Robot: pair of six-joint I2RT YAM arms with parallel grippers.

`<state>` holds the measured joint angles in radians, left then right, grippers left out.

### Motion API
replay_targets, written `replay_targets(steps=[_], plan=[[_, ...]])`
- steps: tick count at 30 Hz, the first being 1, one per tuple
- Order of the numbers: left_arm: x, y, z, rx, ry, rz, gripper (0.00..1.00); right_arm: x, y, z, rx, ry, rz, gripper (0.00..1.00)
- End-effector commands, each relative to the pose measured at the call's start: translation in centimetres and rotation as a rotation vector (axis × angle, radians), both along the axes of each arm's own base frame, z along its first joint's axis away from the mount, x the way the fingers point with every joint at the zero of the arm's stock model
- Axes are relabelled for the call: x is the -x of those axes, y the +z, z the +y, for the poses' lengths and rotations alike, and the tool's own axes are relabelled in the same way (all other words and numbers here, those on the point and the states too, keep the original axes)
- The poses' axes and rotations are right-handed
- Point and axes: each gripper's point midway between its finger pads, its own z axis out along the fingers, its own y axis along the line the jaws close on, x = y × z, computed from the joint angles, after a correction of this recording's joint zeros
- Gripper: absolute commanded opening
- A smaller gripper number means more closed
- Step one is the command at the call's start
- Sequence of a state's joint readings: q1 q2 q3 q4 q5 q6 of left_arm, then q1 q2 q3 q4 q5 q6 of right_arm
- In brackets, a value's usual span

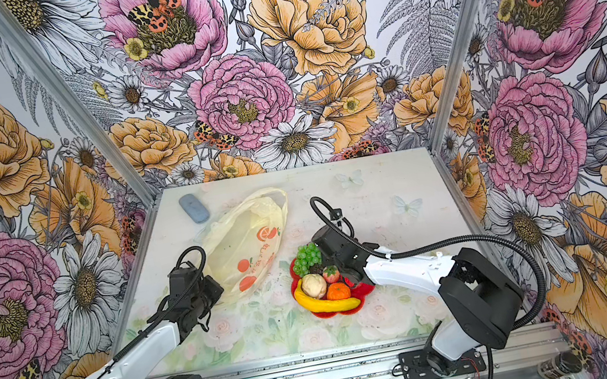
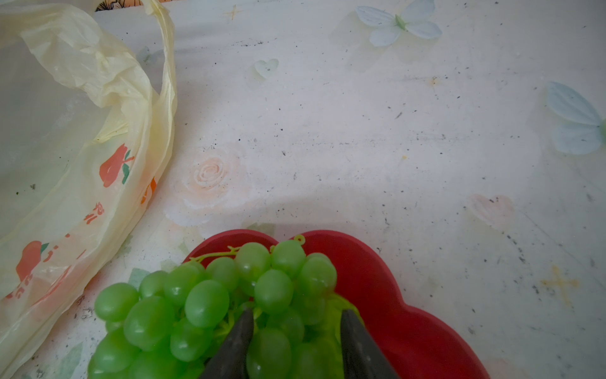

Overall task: Take the fake fruits out of the plastic bag
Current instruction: 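Lower the grapes onto the red plate and open the right gripper, then lift the empty bag away with the left gripper while the right gripper withdraws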

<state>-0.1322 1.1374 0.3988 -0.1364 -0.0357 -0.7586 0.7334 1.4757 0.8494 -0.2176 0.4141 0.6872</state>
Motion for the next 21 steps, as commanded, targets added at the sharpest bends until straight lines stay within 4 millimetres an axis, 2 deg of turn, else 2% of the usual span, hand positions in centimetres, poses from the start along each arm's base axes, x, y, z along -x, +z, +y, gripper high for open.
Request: replay_targets(steps=[1,7,14,21], plan=[[-0.1,0.0,0.1,-0.006,-0.011,-0.007,0.00,-0.4,1.6,0.3,-0.018,0.012,-0.035,0.50],[-0.6,0.5,0.0,-0.013,-0.021,-0.014,0.00,-0.4,2.7,-0.2,-0.030,0.017,-0.056,0.63],[-1.7,0.9,-0.7,-0.017,-0.071,-0.017,0.00,-0.4,4.1,-1.0,-0.052,0.020,-0.083,0.67],[-4.8,2.5,-3.1,-0.056,-0.201,-0.007,0.00,-0.2,7.5,-3.6,-0.061,0.000,-0.170,0.72]])
